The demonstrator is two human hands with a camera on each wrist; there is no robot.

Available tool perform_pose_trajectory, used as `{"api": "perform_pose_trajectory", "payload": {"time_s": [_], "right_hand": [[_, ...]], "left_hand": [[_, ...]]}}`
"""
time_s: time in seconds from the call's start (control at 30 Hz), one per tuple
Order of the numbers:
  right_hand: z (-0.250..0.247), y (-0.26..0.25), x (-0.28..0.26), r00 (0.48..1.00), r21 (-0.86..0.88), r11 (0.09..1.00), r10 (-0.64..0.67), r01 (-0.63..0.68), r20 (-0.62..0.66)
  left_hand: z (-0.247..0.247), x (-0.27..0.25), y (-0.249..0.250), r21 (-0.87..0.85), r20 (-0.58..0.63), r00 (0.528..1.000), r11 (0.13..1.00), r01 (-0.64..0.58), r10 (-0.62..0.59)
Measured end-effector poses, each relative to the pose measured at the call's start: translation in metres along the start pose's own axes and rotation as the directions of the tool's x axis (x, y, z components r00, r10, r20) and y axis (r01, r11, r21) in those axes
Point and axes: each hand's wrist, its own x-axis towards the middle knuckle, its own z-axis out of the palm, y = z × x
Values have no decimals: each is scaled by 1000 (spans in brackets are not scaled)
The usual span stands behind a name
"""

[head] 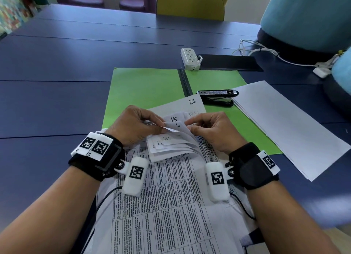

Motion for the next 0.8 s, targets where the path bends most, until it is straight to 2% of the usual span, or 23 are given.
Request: {"api": "perform_pose_trajectory", "payload": {"time_s": [0.43,0.8], "right_hand": [[4,0,2,999,-50,998,46,-46,-13],[6,1,3,1000,-80,997,-14,15,8]], "left_hand": [[-3,-1,1,53,40,999,998,-15,13],[-2,-1,2,39,42,999,999,-25,24]]}}
